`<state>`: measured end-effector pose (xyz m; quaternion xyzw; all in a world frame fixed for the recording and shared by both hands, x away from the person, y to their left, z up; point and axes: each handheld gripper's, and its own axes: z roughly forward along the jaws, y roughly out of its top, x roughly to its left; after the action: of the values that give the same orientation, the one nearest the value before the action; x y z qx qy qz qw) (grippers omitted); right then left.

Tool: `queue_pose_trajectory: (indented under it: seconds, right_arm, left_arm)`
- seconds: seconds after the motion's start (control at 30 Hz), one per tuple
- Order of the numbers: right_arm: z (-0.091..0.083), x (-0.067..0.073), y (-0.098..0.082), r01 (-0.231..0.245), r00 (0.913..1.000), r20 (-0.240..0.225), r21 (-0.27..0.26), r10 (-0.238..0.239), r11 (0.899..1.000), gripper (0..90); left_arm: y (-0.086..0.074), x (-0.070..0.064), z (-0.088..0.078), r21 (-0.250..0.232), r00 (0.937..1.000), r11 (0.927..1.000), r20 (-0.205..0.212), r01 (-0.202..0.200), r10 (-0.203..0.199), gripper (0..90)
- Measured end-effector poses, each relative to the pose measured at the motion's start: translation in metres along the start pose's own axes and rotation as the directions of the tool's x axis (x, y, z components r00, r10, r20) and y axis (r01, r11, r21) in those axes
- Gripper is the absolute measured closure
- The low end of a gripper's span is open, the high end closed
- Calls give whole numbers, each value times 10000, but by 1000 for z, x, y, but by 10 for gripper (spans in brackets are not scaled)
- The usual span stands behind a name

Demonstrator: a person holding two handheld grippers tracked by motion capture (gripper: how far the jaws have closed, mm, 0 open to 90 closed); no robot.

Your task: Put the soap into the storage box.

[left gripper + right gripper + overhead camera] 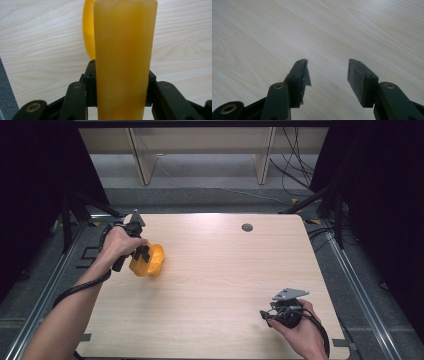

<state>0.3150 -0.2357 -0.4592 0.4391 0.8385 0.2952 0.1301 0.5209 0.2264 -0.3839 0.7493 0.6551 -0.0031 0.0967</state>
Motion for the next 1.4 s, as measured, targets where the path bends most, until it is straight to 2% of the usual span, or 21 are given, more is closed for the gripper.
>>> queue_pose_trajectory:
  seconds: [0.03,0.23,0.27,0.33,0.37,0.43,0.5,0.53,0.63,0.8,0.83,0.87,0.9,0.93,1.1,1.13,1.2,1.23,1.3,1.37,1.4]
  right_arm:
    - [0,0,0,7,10000,3,9,-7,10000,505]
    - [1,-1,0,147,9999,21,-54,-147,9999,505]
    - [1,-1,0,146,9999,24,-53,-146,9999,505]
    - [2,0,-1,130,9999,81,-209,-129,9997,505]
    - [2,0,-1,129,9999,77,-207,-127,9997,505]
    - [1,0,0,-13,10000,46,-166,14,9999,505]
    - [2,0,-1,-59,10000,21,-303,60,9995,505]
    - [0,0,0,4,10000,-13,-68,-4,10000,505]
    - [0,0,0,0,10000,-14,-75,-1,10000,505]
    - [0,0,0,-5,10000,-28,-73,5,10000,505]
    - [0,0,0,-4,10000,-32,-73,4,10000,505]
    - [0,0,0,-6,10000,-33,-72,6,10000,505]
    - [0,0,0,-6,10000,-33,-72,6,10000,505]
    - [0,0,0,-2,10000,-36,-68,2,10000,505]
    - [0,0,0,-1,10000,-15,-4,1,10000,505]
    - [0,0,0,-1,10000,-15,-4,1,10000,505]
    - [2,-2,0,237,9997,-25,-55,-238,9997,505]
    - [2,-2,0,252,9997,-27,-58,-253,9997,505]
    - [1,-2,0,240,9997,-27,-63,-240,9997,505]
    - [1,-1,-1,209,9998,-23,-45,-209,9998,505]
    - [2,-2,0,258,9997,-36,-46,-258,9997,505]
  left_arm:
    - [0,-1,0,-17,9999,9999,17,171,-171,603]
    - [4,1,0,127,10000,9999,62,-61,60,604]
    - [4,0,2,-137,9999,9998,14,135,-135,604]
    - [6,1,2,-114,10000,9999,22,44,-43,603]
    - [7,4,0,229,9994,9991,20,-358,357,603]
    - [8,1,2,-172,10000,9998,34,82,-82,603]
    - [9,2,1,-25,9999,9999,91,-139,139,603]
    - [9,2,1,-25,9999,9999,91,-139,139,603]
    - [12,1,3,-257,10000,9997,90,38,-35,604]
    - [15,0,2,-79,9998,9998,99,-186,187,603]
    - [15,-2,4,-303,9999,9995,94,109,-106,603]
    - [16,0,2,50,9996,9996,124,-262,261,603]
    - [17,0,2,-4,9997,9998,162,-199,199,603]
    - [17,-3,5,-374,9999,9993,133,60,-55,604]
    - [19,-3,8,-324,9999,9994,116,98,-94,603]
    - [20,-3,8,-268,9999,9996,136,85,-81,603]
    - [21,0,7,102,9992,9993,154,-367,365,603]
    - [21,1,8,81,9992,9994,195,-346,345,604]
    - [21,-3,12,-238,9997,9996,169,160,-156,603]
    - [22,0,11,23,9998,10000,163,-93,93,603]
    - [23,-1,13,-259,9997,9995,126,192,-189,603]
